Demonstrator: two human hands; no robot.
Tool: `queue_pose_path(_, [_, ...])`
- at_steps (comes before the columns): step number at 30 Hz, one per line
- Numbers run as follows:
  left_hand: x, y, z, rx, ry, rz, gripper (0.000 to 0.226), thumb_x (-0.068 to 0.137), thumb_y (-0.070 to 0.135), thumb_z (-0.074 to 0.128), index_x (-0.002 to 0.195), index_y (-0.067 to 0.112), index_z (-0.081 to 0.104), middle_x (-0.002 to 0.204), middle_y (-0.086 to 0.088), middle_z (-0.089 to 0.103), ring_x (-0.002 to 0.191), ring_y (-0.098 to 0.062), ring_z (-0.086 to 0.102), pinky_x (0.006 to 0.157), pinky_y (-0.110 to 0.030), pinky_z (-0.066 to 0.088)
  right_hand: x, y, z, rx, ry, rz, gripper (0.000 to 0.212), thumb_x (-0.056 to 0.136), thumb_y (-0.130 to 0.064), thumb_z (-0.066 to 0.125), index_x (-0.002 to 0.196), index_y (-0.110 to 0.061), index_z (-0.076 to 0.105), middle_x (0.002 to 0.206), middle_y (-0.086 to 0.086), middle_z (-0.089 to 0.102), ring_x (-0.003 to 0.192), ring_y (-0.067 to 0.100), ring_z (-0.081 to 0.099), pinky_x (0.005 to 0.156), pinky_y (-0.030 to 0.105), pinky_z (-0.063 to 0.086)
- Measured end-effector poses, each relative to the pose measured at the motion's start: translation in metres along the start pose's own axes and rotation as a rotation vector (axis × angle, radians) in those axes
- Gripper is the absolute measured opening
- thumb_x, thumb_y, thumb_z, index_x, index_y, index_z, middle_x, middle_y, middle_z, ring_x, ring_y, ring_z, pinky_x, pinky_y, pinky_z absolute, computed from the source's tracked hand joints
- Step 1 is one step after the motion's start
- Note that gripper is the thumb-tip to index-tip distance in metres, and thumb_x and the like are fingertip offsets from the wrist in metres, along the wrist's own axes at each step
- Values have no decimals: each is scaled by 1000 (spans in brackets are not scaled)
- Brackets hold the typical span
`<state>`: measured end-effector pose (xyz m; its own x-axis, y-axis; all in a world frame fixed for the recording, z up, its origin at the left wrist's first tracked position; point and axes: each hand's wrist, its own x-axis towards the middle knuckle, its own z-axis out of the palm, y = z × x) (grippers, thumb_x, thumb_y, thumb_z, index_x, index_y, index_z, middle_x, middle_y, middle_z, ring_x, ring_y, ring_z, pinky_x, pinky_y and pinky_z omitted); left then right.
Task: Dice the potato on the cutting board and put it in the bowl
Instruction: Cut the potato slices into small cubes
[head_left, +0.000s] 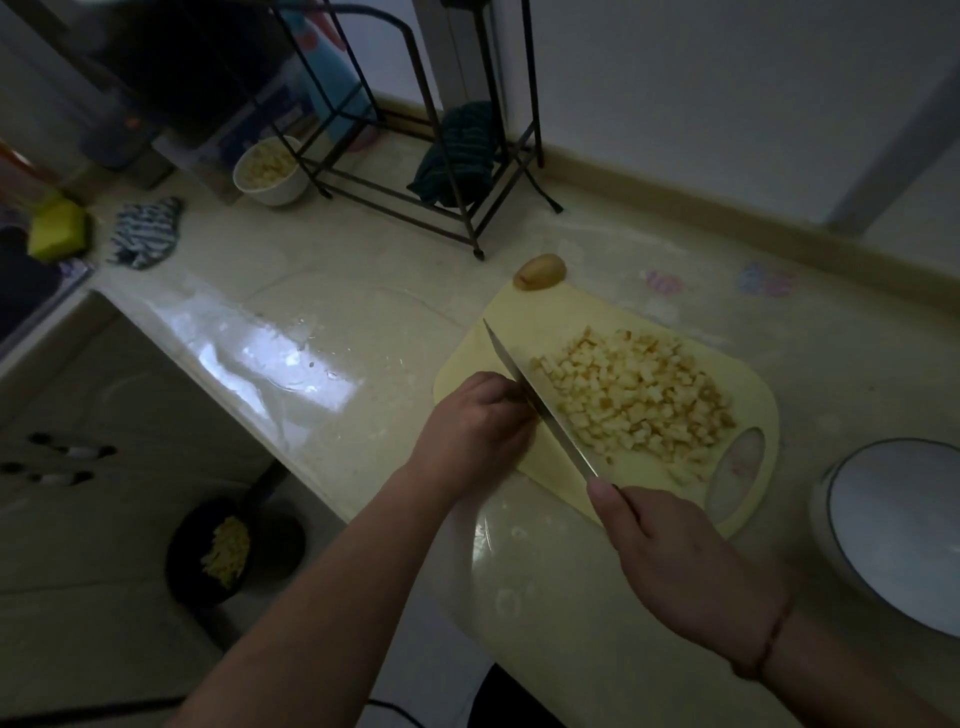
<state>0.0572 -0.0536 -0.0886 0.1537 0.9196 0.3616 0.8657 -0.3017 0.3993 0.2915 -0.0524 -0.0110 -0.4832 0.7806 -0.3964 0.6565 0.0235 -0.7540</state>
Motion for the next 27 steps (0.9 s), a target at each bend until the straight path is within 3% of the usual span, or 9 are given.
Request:
queue_pose_path(4, [4,-1,-1,-10,14,24,21,90,23,64,95,10,80,94,-8,71,85,-29,66,75,-29,50,-1,2,2,-33,12,-29,53,95,-51,33,57,-16,43,50,-2,46,54,5,49,57,16,37])
queue_pose_path(11, [2,-1,4,-44,34,-19,20,89,20,65,92,7,80,97,-7,73,90,-28,68,77,-34,54,18,3,0,-49,-23,-32,54,98,-47,31,55,-16,40,48,-4,44,45,4,44,49,14,33])
queue_pose_path(15, [2,1,1,-140,31,-54,16,88,16,68,84,3,78,93,-9,70,86,-26,68,70,-36,56,19,11,-8,47,-32,67,57,94,-55,27,61,-13,46,48,-3,45,36,3,43,37,14,30])
queue_pose_path(22, [2,5,2,-146,68,-159,24,86,26,67,81,5,79,93,-7,70,89,-16,64,74,-34,55,15,7,-9,78,-49,70,58,91,-61,27,62,-14,44,50,-1,43,34,4,39,38,14,26])
queue_pose_path(27, [-5,3,-5,-77,41,-74,20,85,19,66,84,3,77,93,-11,70,90,-27,63,77,-35,52,6,-1,-9,59,-79,27,58,92,-58,29,63,-10,46,53,1,46,36,4,41,36,14,31])
